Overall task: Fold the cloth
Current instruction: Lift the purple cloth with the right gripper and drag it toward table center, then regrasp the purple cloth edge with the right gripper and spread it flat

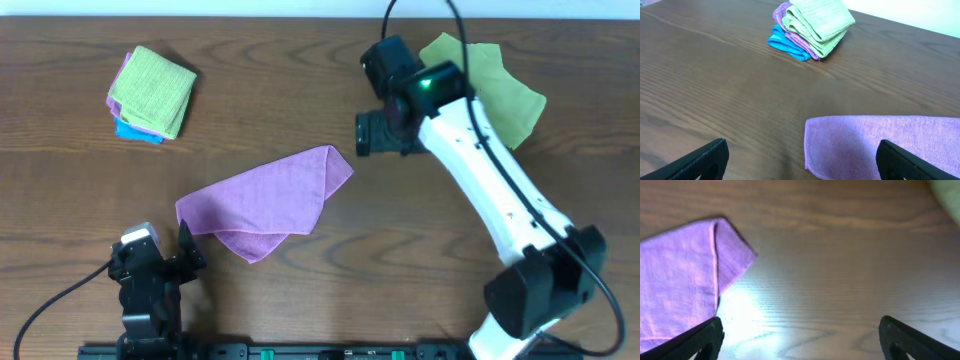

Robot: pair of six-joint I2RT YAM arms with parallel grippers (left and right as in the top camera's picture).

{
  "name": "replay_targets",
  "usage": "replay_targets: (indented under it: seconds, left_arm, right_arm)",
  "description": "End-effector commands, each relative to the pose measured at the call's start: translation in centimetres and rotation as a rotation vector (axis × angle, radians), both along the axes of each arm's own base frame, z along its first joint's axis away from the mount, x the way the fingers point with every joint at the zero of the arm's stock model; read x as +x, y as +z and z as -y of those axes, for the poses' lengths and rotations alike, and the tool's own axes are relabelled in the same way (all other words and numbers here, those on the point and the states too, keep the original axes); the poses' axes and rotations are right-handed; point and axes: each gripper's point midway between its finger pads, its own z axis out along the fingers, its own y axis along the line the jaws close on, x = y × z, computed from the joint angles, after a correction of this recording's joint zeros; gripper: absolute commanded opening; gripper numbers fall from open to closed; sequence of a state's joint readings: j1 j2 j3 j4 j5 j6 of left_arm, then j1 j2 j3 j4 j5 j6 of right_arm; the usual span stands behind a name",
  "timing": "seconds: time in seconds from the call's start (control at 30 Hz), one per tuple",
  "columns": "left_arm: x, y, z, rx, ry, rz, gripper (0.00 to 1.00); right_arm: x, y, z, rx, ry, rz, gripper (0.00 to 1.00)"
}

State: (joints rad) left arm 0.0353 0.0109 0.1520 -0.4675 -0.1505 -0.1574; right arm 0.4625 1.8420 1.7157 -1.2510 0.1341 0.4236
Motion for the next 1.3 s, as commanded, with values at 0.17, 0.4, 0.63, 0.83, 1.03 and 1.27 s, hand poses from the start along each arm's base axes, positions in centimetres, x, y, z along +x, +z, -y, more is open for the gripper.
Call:
replay_targets:
  seconds: [0.17, 0.4, 0.63, 0.83, 1.03, 1.27]
  left_arm:
    - [-0.1, -0.8, -0.1, 0.005, 0.007, -0.017, 0.95]
    - [-0.1, -0.8, -0.1, 0.005, 0.007, -0.017, 0.95]
    - [-0.1, -0.8, -0.1, 0.005, 0.007, -0.017, 0.95]
    - [-0.1, -0.8, -0.1, 0.005, 0.007, -0.017, 0.95]
    - [-0.1, -0.8, -0.1, 0.005, 0.007, -0.017, 0.95]
    - [-0.1, -0.8, -0.1, 0.005, 0.007, -0.017, 0.95]
  right_arm:
    - [-5.6, -5.1, -7.9, 0.161, 0.339, -0.153, 0.76]
    - [-9.4, -7.9, -11.8, 0.224, 0.479, -0.193, 0.68]
    - [-10.6, -10.1, -12.8, 0.197, 0.532, -0.165, 0.67]
    - [-10.6, -11.5, -13.0, 0.206, 0.541, -0.139, 0.64]
    - [-10.8, -13.2, -13.0, 0.197, 0.553, -0.107, 0.60]
    - [-10.7, -14.2, -14.3, 0.144, 0.593, -0.049, 0.59]
